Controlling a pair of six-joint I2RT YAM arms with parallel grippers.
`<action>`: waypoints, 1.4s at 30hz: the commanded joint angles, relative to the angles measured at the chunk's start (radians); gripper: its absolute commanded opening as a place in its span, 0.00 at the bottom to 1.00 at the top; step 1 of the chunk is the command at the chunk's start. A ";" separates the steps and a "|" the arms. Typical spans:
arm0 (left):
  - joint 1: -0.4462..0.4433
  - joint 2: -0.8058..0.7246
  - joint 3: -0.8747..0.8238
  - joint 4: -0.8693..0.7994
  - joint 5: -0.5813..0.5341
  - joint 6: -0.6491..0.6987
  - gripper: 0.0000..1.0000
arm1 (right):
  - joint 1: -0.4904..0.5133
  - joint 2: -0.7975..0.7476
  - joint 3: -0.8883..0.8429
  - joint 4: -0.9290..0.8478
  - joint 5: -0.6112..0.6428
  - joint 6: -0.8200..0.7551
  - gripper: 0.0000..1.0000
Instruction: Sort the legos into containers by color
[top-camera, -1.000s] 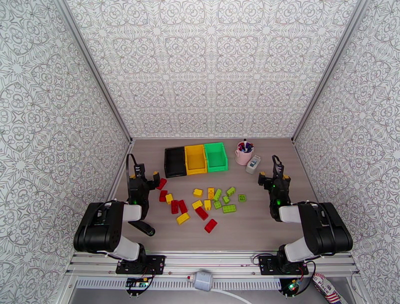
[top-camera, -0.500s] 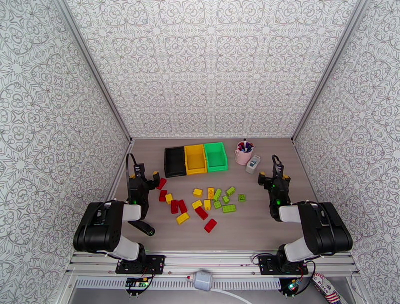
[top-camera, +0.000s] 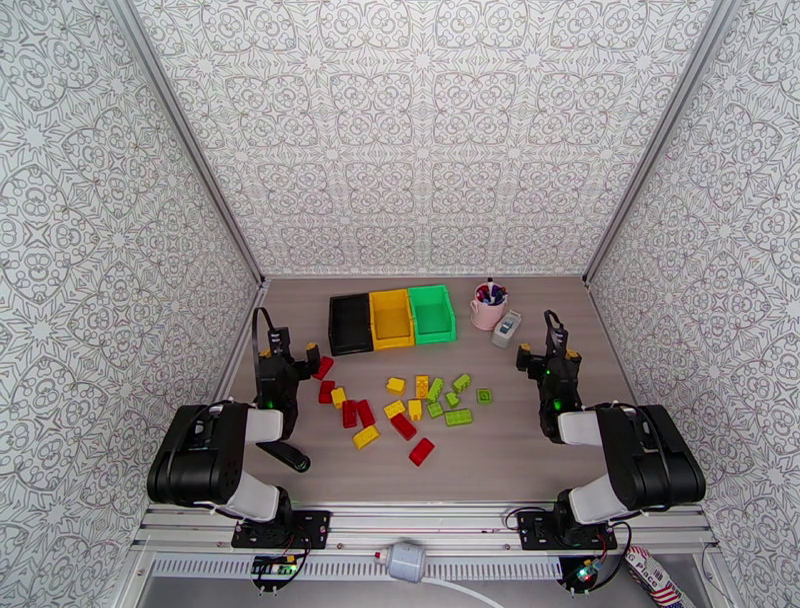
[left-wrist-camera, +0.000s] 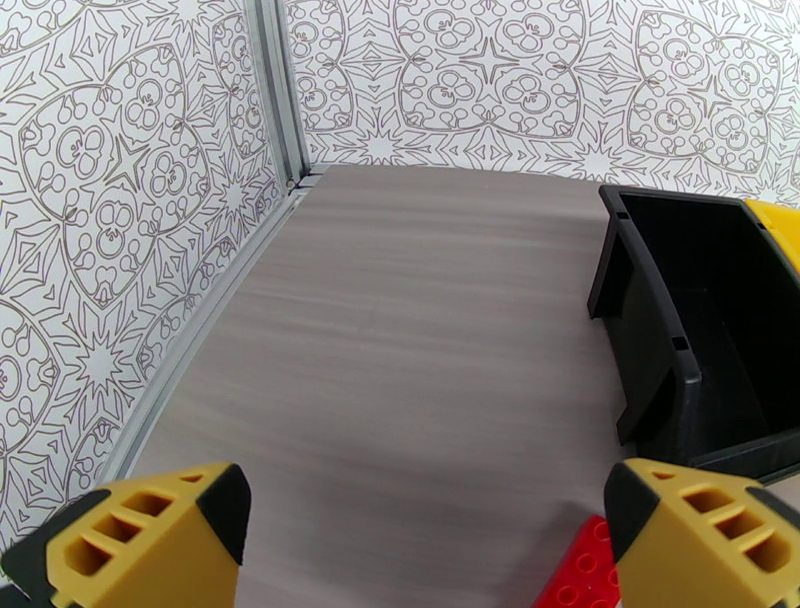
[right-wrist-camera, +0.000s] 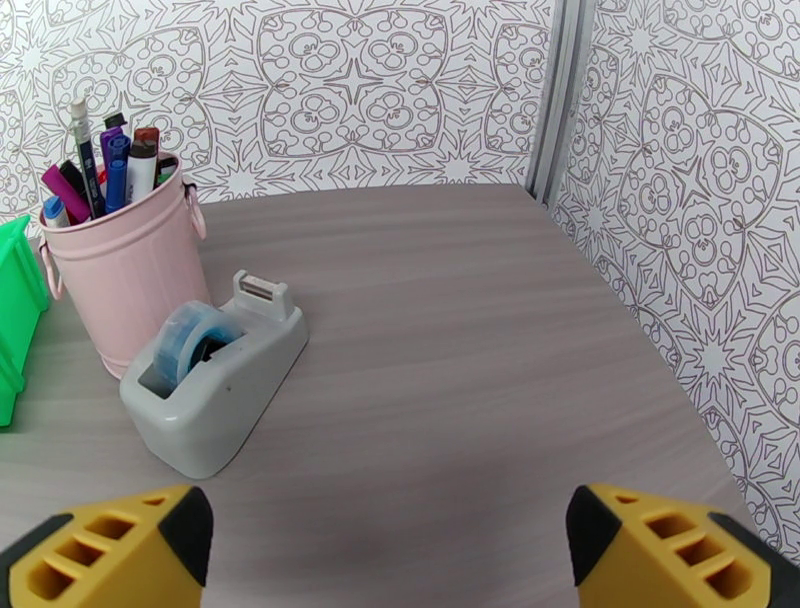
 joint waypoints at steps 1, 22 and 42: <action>0.000 0.008 0.019 -0.013 0.020 0.015 0.99 | -0.006 -0.007 0.013 -0.003 -0.004 -0.001 0.99; -0.108 -0.435 0.118 -0.583 -0.154 -0.045 0.99 | 0.001 -0.381 0.220 -0.807 0.173 0.226 0.99; -0.631 -0.715 0.325 -1.653 -0.097 -1.174 0.99 | 0.130 -0.445 0.458 -1.703 -0.418 0.721 0.99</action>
